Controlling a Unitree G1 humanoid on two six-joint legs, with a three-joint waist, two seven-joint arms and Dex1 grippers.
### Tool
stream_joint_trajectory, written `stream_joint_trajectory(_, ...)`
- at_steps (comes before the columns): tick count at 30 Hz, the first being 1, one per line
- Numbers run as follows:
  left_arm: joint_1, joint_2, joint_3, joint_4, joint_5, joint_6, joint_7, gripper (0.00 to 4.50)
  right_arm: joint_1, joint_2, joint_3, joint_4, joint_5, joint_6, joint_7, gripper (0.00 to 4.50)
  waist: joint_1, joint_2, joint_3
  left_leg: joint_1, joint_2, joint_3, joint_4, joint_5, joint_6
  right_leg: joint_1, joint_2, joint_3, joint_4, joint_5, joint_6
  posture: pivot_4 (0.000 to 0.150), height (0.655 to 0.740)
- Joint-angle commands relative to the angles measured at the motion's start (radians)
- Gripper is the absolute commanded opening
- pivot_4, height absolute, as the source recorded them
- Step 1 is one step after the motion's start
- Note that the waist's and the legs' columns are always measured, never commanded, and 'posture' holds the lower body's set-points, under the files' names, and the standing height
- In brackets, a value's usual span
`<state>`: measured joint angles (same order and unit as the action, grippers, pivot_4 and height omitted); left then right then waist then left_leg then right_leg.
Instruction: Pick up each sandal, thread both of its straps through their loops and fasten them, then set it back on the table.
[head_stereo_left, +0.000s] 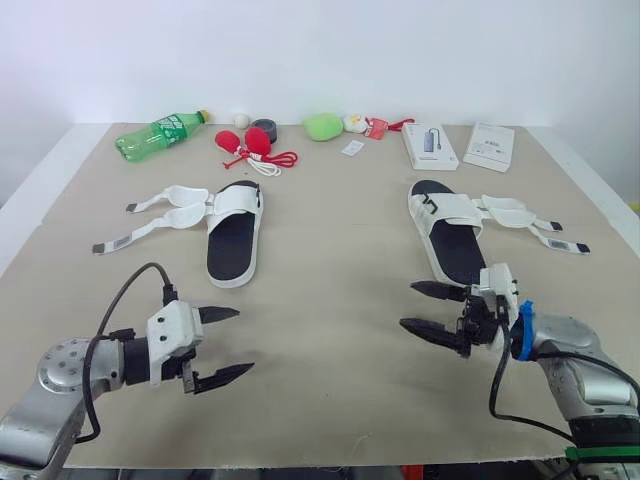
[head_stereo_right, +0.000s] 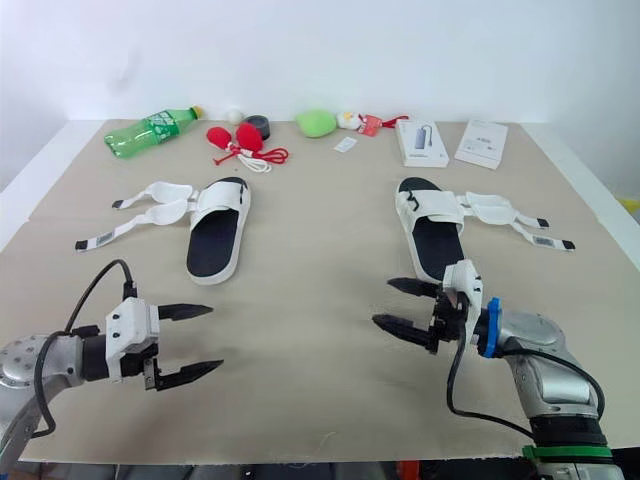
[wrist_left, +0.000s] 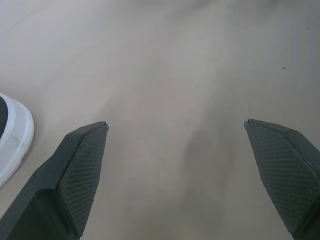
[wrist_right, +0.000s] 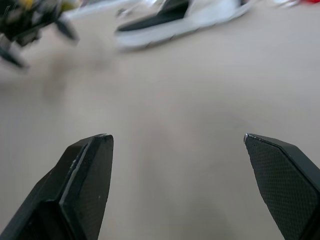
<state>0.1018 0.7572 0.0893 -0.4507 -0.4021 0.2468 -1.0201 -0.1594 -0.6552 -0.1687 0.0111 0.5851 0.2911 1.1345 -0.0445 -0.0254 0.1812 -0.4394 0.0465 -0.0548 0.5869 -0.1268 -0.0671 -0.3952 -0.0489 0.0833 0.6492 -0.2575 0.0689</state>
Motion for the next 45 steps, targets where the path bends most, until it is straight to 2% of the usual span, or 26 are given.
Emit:
stream_joint_trajectory(1, -0.105, -0.045, -0.059, -0.067, -0.047, 0.058, 0.043, 4.48, -0.040, 0.013, -0.095, -0.091, 0.070, 0.102, -0.163, 4.50, 0.003, 0.000, 0.000, 0.000, 0.000, 0.000, 0.001, 0.000, 0.000, 0.000, 0.000, 0.000, 0.000, 0.000, 0.000, 0.150, 0.7400)
stream_joint_trajectory(4, -0.193, -0.108, -0.136, -0.089, -0.051, 0.101, 0.078, 4.48, -0.047, 0.031, -0.136, -0.132, 0.029, 0.140, -0.339, 4.50, 0.007, 0.000, 0.000, -0.001, 0.000, 0.000, 0.003, 0.000, 0.000, 0.002, 0.000, 0.000, 0.000, 0.001, 0.002, 0.150, 0.7400)
stream_joint_trajectory(9, -0.252, -0.177, -0.206, -0.061, -0.040, 0.136, 0.120, 4.48, -0.099, 0.090, -0.155, -0.162, -0.010, 0.221, -0.594, 4.50, 0.001, 0.000, 0.000, 0.000, 0.001, 0.000, 0.003, 0.000, 0.001, 0.002, 0.003, 0.002, 0.000, 0.001, 0.002, 0.150, 0.7400)
stream_joint_trajectory(12, -0.278, -0.213, -0.218, -0.039, -0.033, 0.159, 0.162, 4.48, -0.132, 0.106, -0.120, -0.165, -0.052, 0.255, -0.665, 4.50, -0.001, 0.000, 0.000, 0.000, 0.002, -0.001, 0.003, 0.000, 0.001, 0.002, 0.006, 0.005, 0.001, 0.002, 0.002, 0.150, 0.7400)
stream_joint_trajectory(20, -0.317, -0.264, -0.261, -0.036, -0.010, 0.192, 0.225, 4.48, -0.199, 0.153, -0.010, -0.079, -0.167, 0.240, -0.725, 4.50, -0.002, 0.001, 0.000, 0.000, 0.002, -0.001, 0.004, 0.000, 0.001, 0.002, 0.007, 0.006, 0.001, 0.003, 0.003, 0.150, 0.7400)
stream_joint_trajectory(28, -0.251, -0.239, -0.246, -0.113, -0.015, 0.209, 0.246, 4.48, -0.315, 0.164, 0.026, 0.124, -0.264, 0.129, -0.709, 4.50, -0.004, 0.001, 0.000, 0.000, 0.002, -0.001, 0.004, 0.000, 0.001, 0.002, 0.008, 0.007, 0.001, 0.003, 0.003, 0.150, 0.7400)
stream_joint_trajectory(40, -0.231, -0.230, -0.216, -0.145, -0.034, 0.223, 0.284, 4.48, -0.492, 0.207, 0.072, 0.411, -0.356, -0.008, -0.664, 4.50, -0.005, 0.001, 0.000, 0.001, 0.002, 0.000, 0.004, 0.000, 0.002, 0.002, 0.008, 0.010, 0.001, 0.004, 0.004, 0.150, 0.7400)
stream_joint_trajectory(41, -0.232, -0.228, -0.214, -0.144, -0.033, 0.223, 0.284, 4.50, -0.501, 0.207, 0.071, 0.432, -0.362, -0.019, -0.665, 3.99, -0.005, 0.001, 0.000, 0.001, 0.002, 0.000, 0.004, 0.000, 0.001, 0.002, 0.009, 0.010, 0.001, 0.004, 0.004, 0.150, 0.7400)
stream_joint_trajectory(42, -0.232, -0.226, -0.212, -0.144, -0.031, 0.223, 0.286, 4.50, -0.509, 0.207, 0.071, 0.452, -0.368, -0.029, -0.660, 3.91, -0.005, 0.001, 0.000, 0.001, 0.002, 0.000, 0.004, 0.000, 0.002, 0.002, 0.009, 0.010, 0.001, 0.004, 0.004, 0.150, 0.7400)
stream_joint_trajectory(43, -0.232, -0.224, -0.210, -0.143, -0.030, 0.223, 0.287, 4.50, -0.515, 0.204, 0.073, 0.468, -0.376, -0.036, -0.657, 3.58, -0.005, 0.001, 0.000, 0.001, 0.002, 0.000, 0.004, 0.000, 0.002, 0.002, 0.009, 0.010, 0.001, 0.005, 0.004, 0.150, 0.7400)
stream_joint_trajectory(45, -0.231, -0.224, -0.209, -0.144, -0.031, 0.224, 0.290, 4.50, -0.525, 0.203, 0.068, 0.502, -0.386, -0.061, -0.659, 2.62, -0.005, 0.001, 0.000, 0.001, 0.002, 0.000, 0.004, 0.000, 0.001, 0.002, 0.009, 0.010, 0.001, 0.005, 0.004, 0.150, 0.7400)
